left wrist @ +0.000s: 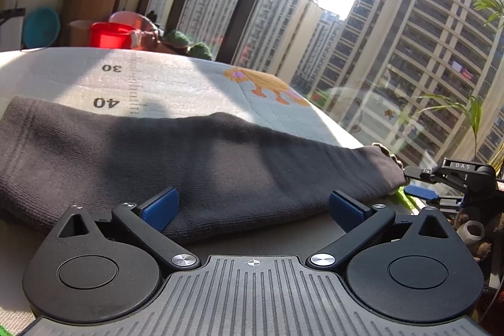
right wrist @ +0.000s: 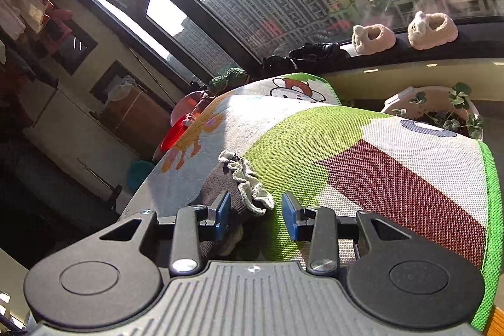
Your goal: Fold clothes
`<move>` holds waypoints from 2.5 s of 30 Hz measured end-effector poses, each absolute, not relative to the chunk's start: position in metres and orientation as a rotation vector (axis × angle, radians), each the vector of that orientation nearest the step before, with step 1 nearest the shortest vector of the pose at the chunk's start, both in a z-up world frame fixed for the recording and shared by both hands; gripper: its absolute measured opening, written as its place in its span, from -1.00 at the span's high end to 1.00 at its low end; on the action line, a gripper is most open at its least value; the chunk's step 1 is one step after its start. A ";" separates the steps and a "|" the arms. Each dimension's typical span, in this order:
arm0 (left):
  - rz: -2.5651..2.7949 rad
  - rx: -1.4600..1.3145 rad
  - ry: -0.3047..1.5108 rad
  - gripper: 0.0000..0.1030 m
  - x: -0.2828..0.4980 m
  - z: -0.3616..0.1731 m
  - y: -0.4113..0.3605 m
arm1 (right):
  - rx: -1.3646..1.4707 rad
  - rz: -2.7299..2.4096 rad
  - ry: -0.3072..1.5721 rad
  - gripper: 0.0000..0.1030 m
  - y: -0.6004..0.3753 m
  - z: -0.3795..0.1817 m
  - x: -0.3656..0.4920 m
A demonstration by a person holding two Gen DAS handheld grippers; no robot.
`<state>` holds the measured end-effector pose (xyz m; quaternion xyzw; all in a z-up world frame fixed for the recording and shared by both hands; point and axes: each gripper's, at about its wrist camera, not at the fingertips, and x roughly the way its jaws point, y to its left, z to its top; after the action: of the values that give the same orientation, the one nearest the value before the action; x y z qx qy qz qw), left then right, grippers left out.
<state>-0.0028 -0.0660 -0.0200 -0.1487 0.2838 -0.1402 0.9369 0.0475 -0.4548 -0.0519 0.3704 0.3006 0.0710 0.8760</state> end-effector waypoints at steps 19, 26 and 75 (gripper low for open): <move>-0.288 -0.316 0.578 -1.00 0.010 -0.022 -0.065 | 0.478 0.095 0.543 0.72 -0.441 -0.017 0.062; -0.289 -0.317 0.577 -1.00 0.011 -0.024 -0.064 | 0.504 0.177 0.532 0.32 -0.449 -0.018 0.049; -0.533 -0.387 0.733 -0.89 0.126 0.017 -0.168 | -0.189 0.322 0.492 0.74 -0.350 -0.007 0.050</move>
<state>0.1255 -0.1681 0.0175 -0.1860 0.3517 -0.2559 0.8810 0.0498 -0.3500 -0.0066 -0.0929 0.2421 0.1586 0.9527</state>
